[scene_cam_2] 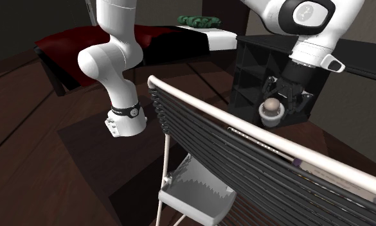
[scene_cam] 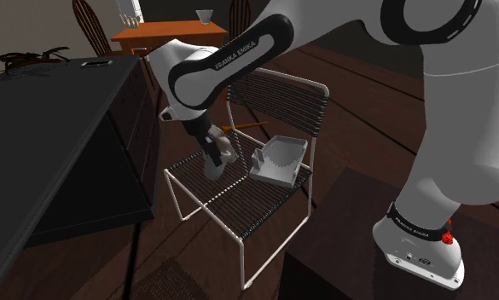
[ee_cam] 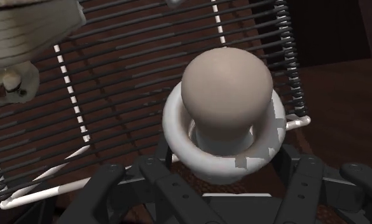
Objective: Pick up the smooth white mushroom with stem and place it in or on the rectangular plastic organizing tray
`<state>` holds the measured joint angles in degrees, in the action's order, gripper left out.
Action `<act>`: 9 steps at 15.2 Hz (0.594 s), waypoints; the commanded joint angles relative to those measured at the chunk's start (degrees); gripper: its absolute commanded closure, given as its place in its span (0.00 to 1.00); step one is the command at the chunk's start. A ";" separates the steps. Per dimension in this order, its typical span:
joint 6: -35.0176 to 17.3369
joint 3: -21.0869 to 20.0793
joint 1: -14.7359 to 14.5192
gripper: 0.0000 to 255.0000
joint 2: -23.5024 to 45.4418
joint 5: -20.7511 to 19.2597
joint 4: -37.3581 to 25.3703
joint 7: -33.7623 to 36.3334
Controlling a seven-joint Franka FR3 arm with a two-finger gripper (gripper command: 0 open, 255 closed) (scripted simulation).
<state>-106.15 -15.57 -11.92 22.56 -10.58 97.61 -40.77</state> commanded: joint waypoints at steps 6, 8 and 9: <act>0.12 0.63 2.70 1.00 -5.73 1.01 5.07 -3.45; -1.25 1.33 4.37 1.00 -8.59 1.35 8.95 -5.65; -1.88 1.72 5.17 1.00 -9.94 1.48 10.77 -6.78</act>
<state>-107.52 -14.15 -7.59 14.51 -9.38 106.18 -46.38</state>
